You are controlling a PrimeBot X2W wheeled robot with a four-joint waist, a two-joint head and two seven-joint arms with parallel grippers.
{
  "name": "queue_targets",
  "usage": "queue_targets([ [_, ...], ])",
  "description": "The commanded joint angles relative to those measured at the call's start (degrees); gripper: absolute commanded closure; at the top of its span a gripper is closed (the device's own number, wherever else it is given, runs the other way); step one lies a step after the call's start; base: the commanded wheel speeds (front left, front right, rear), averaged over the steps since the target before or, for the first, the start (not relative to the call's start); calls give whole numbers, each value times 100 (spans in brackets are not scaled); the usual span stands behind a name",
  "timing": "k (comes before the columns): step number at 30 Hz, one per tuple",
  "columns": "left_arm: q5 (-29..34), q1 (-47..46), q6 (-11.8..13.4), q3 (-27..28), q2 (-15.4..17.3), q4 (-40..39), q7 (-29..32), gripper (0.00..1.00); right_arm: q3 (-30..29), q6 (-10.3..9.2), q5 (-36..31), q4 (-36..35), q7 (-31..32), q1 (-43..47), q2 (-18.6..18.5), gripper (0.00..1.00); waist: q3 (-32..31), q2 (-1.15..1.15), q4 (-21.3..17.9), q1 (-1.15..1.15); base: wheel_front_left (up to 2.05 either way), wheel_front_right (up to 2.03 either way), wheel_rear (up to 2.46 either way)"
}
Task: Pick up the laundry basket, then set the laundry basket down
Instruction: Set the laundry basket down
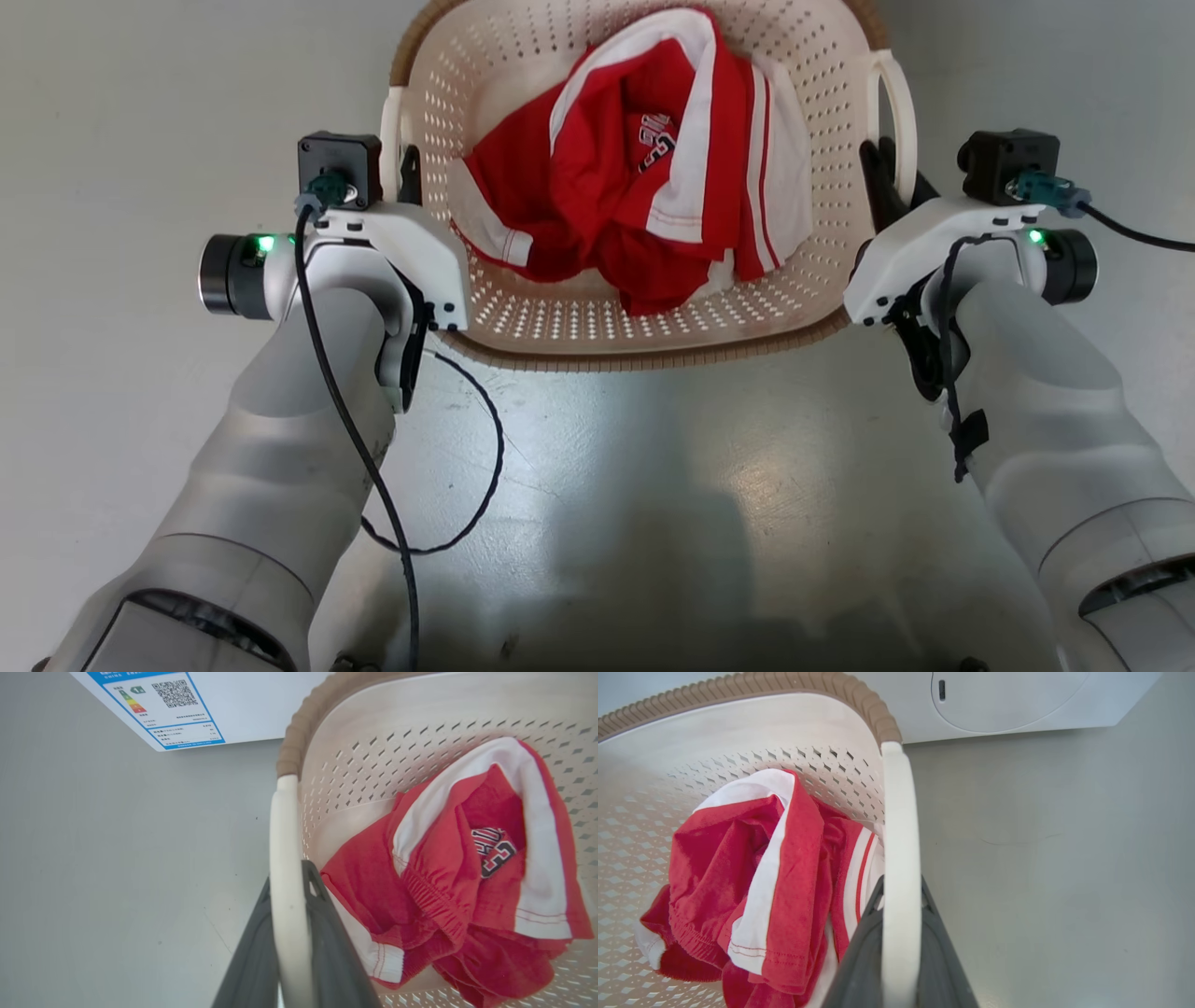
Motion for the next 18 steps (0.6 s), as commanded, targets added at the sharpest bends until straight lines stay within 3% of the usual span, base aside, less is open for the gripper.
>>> queue_targets([
  [1,109,-17,77,119,251,-72,-35,100,19,34,-96,-124,-102,95,80,100,27,0,2,0,0,0,0],
  [13,481,23,24,379,166,-164,-36,100,-270,34,-412,-342,-103,190,80,100,124,0,14,0,0,0,0],
  [14,505,24,17,400,162,-165,-36,100,-283,34,-429,-351,-103,195,80,96,126,0,12,0,0,0,0],
  [15,529,24,9,420,158,-168,-36,86,-295,34,-443,-360,-103,200,80,96,127,0,10,0,0,0,0],
  [16,553,27,1,439,154,-168,-36,76,-309,34,-458,-370,-103,208,80,78,128,0,7,0,0,0,0],
  [18,600,34,-8,477,146,-166,-36,60,-340,34,-487,-386,-103,228,80,68,126,0,3,0,0,0,0],
])
